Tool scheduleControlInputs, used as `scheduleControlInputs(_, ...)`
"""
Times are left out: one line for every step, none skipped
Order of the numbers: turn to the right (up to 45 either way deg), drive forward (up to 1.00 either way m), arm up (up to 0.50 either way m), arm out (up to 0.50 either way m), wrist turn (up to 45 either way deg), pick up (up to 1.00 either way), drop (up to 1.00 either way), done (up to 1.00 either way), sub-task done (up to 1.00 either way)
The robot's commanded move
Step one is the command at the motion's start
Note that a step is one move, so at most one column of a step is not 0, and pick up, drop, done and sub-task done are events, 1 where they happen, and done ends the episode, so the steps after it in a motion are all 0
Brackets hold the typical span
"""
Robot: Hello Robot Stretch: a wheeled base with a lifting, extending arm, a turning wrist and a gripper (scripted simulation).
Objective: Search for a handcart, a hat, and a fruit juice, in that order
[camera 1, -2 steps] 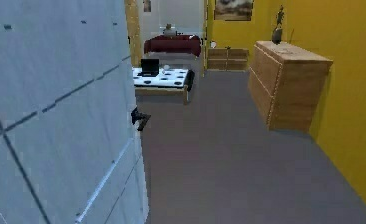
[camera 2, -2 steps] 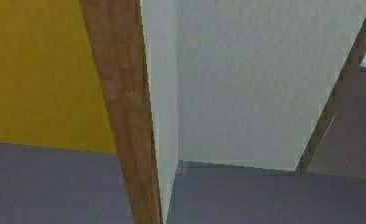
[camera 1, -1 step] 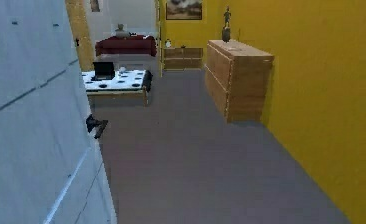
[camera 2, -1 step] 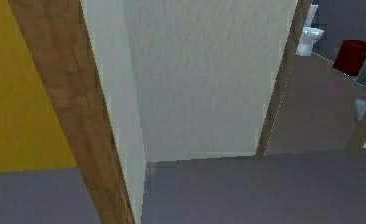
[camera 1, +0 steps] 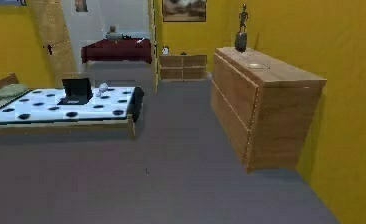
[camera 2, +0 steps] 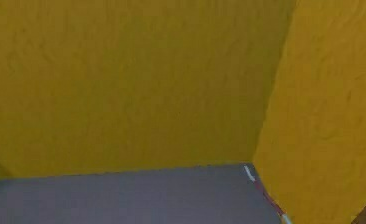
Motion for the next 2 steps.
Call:
scheduleControlInputs(0.0, 1.00, 0.00, 0.00, 0.0, 0.00, 0.00, 0.00, 0.00)
scheduleControlInputs(0.0, 0.70, 0.00, 0.00, 0.0, 0.00, 0.00, 0.00, 0.00)
